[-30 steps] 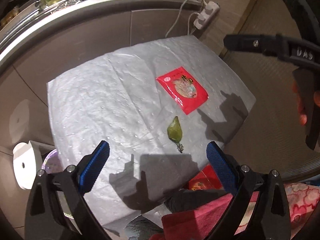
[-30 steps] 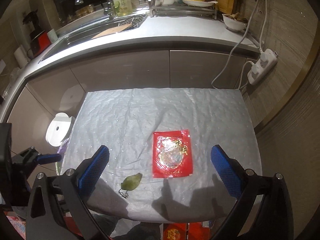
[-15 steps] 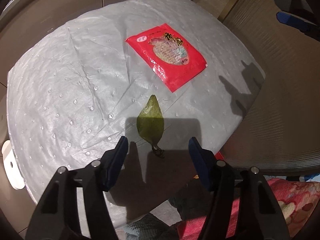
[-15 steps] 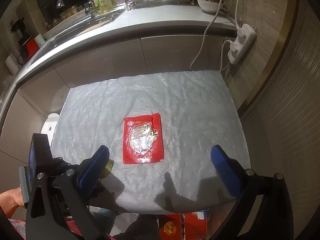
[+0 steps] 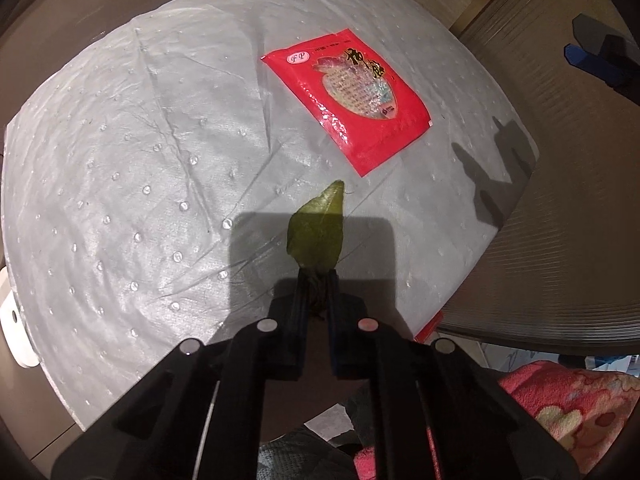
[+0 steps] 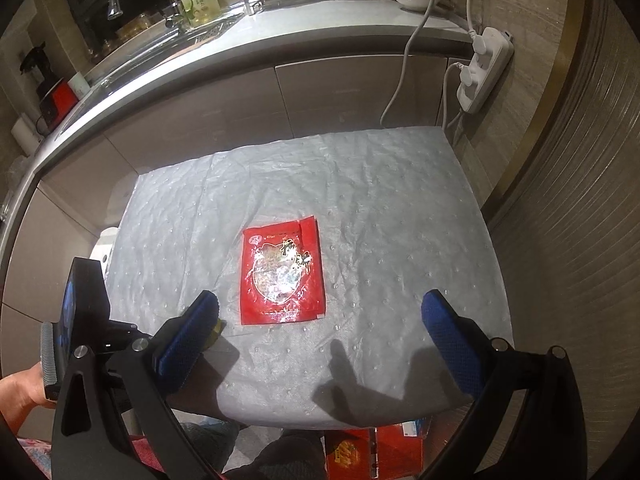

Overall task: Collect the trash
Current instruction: 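Grasp the green leaf by its stem with the left gripper, then grasp the red snack packet with the right gripper and lift it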

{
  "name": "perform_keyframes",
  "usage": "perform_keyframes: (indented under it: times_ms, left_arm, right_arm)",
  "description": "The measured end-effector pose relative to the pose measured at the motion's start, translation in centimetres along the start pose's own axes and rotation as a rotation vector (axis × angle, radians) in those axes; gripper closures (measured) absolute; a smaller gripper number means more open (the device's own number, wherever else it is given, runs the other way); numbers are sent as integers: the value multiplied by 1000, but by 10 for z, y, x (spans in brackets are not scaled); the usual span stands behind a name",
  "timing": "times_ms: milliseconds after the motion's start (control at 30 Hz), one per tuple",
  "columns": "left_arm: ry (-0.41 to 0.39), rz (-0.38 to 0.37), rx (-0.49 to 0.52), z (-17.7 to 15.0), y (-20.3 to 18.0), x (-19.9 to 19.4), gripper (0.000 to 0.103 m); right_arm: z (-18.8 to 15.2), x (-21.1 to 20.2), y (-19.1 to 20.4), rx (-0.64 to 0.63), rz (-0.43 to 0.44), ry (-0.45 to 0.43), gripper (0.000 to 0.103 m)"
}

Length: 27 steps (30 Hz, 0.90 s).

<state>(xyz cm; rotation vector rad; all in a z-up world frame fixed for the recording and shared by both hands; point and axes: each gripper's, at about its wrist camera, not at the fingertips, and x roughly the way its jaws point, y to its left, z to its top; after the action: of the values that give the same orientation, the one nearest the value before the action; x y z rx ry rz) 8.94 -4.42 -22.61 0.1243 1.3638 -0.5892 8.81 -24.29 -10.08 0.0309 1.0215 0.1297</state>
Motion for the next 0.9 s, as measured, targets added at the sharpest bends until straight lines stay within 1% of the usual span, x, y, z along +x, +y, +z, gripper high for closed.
perform_keyframes:
  times_ms: [133,233,300,367,500,600,767,900]
  left_arm:
    - [-40,-2,-7,-3,4,-24,95]
    - [-90,-2,-15,-6,7,-52,95]
    - [-129,11,-24,-10,12,-72,95]
    - [-167,22,-41,-13,16,-91,95]
    - [-225,35,-93,-23,28,-123,95]
    - [-250,54,-127,-29,33,-135,95]
    - [-270,75,-186,-40,53,-146,95]
    - [-279,90,-226,-51,68,-152,95]
  right_arm:
    - [1,19,7,-56,23,10,2]
    - [1,44,15,-105,46,36,2]
    - [2,64,19,-121,59,60,2]
    - [3,83,22,-117,65,81,2]
    - [7,112,25,-70,62,121,2]
    - [8,125,32,-56,48,135,2]
    - [4,140,52,-99,-3,163,3]
    - [-1,148,63,-111,-14,181,3]
